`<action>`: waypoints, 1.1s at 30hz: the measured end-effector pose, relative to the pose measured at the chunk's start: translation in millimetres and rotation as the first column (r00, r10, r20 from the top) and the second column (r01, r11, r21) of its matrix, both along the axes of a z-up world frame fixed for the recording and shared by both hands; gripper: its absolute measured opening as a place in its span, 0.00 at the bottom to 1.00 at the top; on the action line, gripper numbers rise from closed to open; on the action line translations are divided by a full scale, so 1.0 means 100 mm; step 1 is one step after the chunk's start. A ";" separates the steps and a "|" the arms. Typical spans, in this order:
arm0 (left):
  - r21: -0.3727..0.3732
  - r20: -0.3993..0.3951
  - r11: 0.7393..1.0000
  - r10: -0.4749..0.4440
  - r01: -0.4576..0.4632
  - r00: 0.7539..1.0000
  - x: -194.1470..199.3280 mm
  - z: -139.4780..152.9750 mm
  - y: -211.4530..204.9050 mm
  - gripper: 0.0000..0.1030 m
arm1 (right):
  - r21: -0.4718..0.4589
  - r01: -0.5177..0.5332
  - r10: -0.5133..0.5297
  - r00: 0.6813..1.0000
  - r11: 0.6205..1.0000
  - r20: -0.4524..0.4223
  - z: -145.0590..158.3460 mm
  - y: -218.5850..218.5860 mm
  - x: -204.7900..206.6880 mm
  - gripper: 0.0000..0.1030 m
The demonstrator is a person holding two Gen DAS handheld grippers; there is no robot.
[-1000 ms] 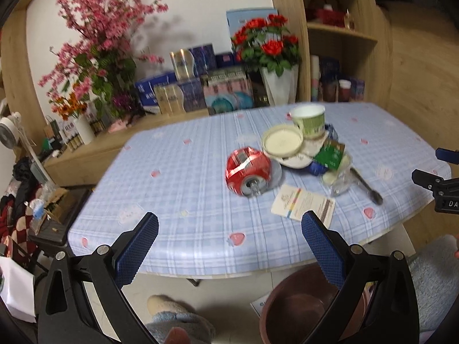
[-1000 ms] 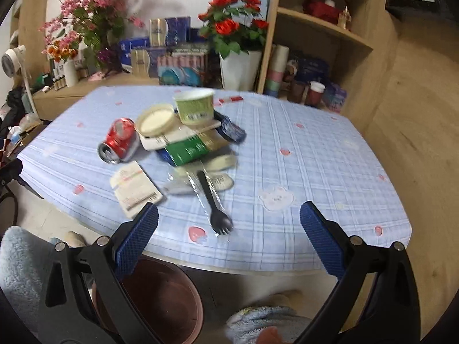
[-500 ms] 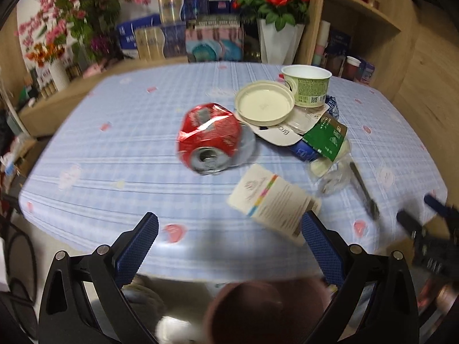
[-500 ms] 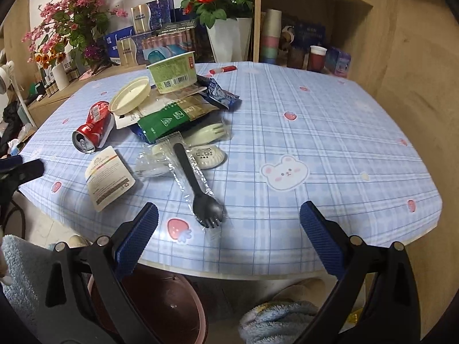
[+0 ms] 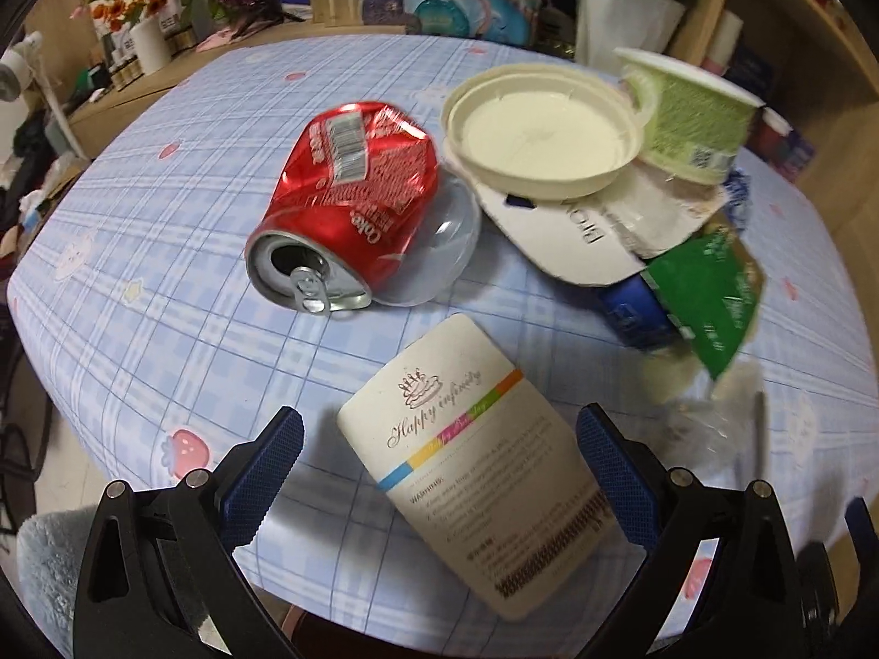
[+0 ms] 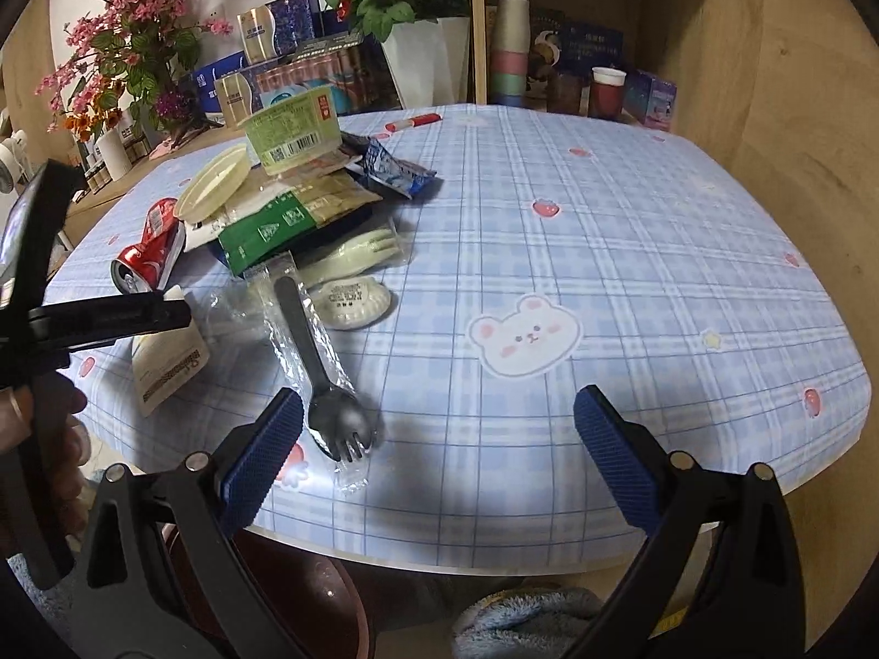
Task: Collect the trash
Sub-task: 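Grasp the white printed card with the left tool while the right tool grasps the wrapped black fork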
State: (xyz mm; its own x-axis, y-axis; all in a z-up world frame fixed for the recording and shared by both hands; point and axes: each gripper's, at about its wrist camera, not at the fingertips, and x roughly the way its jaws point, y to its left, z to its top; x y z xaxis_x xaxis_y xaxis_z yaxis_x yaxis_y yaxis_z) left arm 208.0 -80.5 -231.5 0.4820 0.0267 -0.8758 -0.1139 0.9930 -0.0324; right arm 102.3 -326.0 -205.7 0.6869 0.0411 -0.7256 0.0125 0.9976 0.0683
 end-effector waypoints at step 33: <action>-0.279 0.177 0.935 -0.172 0.217 0.969 -0.65 0.36 0.44 0.12 | -0.053 -0.243 0.240 0.969 0.968 -0.063 -0.11 0.51 0.33 0.53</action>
